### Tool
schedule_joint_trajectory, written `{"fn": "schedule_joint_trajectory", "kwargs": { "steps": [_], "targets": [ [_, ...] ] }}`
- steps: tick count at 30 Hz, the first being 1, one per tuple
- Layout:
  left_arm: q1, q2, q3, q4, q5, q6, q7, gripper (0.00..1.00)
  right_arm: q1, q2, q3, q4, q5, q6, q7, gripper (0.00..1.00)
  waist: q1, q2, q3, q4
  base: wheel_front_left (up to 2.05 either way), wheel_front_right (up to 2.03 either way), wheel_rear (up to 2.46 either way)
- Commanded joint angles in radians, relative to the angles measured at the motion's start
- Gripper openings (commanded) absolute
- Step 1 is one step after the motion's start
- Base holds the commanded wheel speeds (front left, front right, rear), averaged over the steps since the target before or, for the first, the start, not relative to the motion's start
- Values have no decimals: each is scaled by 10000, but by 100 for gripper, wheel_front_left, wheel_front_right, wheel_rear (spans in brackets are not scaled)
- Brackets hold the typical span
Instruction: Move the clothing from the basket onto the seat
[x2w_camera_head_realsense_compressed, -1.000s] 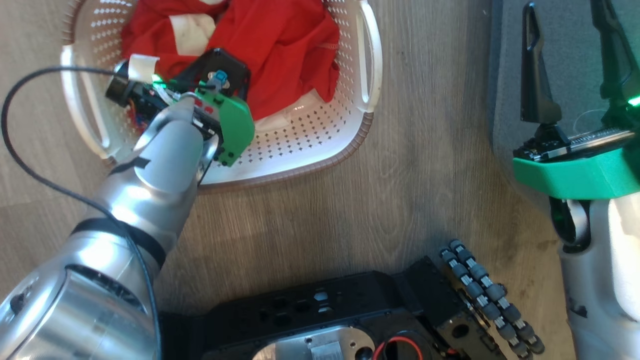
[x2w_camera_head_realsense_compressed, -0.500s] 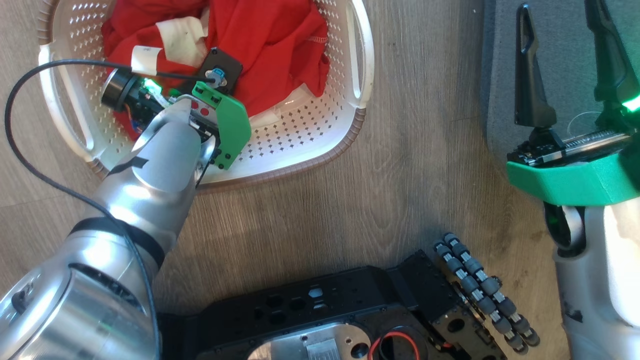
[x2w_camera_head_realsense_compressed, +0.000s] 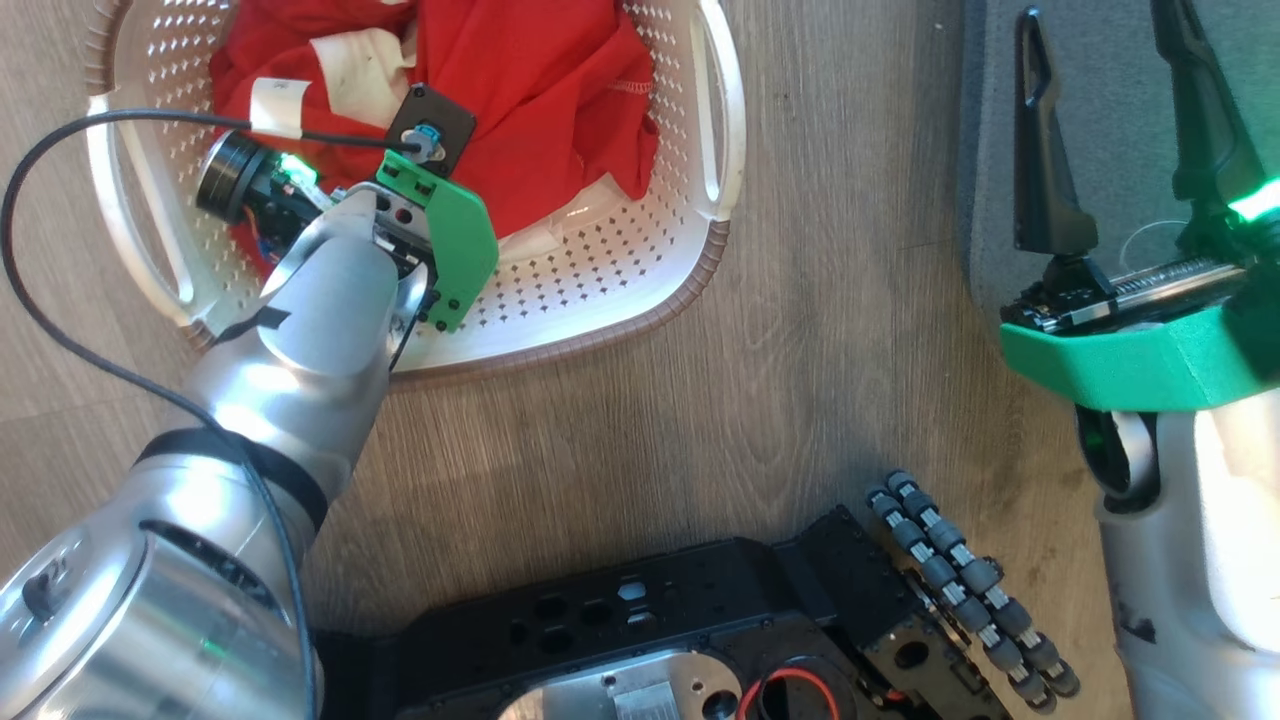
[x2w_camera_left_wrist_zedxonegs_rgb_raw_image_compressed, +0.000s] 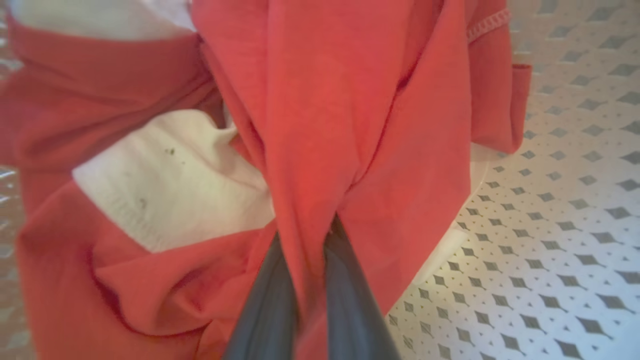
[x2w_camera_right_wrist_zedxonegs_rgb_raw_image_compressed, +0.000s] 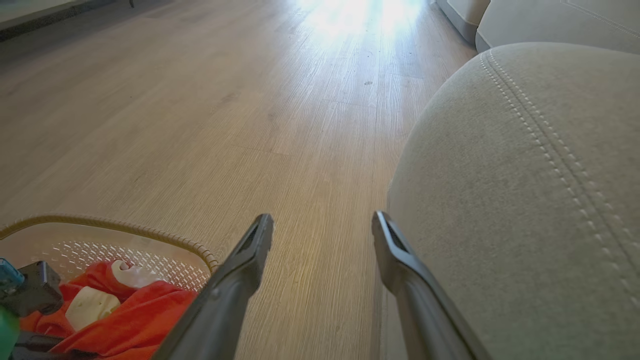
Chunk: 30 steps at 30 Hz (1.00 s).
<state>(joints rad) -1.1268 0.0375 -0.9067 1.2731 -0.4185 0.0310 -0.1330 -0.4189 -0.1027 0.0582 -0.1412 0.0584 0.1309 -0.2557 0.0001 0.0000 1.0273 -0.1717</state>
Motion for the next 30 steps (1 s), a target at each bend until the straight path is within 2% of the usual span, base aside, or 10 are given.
{"fn": "schedule_joint_trajectory", "kwargs": {
  "steps": [1,3,8,17,21,24,30],
  "targets": [
    [80,127,79,-32,-108,135,-143,0,309,34,189,-209,-32,-2,-61,100,-1,0,-61,-14,0,0,0],
    [101,127,107,10,-200,262,-323,0,174,56,204,-180,-5,-2,-61,100,-1,0,-172,-25,0,0,0],
    [512,127,204,97,-504,268,-674,0,-21,132,318,122,25,-2,-61,100,-1,0,-858,-35,0,0,0],
    [1869,168,791,81,-1114,463,-1271,0,-69,294,653,833,128,-2,-61,100,-1,0,-2810,-90,0,0,0],
    [2722,315,1437,-1312,-985,704,-1283,0,202,267,675,1173,55,-2,-61,100,-1,0,-3762,120,0,0,0],
    [3359,259,1848,-1208,-1139,1051,-1285,0,653,204,590,1440,-5,-2,-61,100,-1,0,-4798,355,0,0,0],
    [4193,197,2567,-2268,-951,974,-1286,0,1199,178,588,1699,-108,-2,-61,100,-1,0,-6180,550,0,0,0]
  ]
}}
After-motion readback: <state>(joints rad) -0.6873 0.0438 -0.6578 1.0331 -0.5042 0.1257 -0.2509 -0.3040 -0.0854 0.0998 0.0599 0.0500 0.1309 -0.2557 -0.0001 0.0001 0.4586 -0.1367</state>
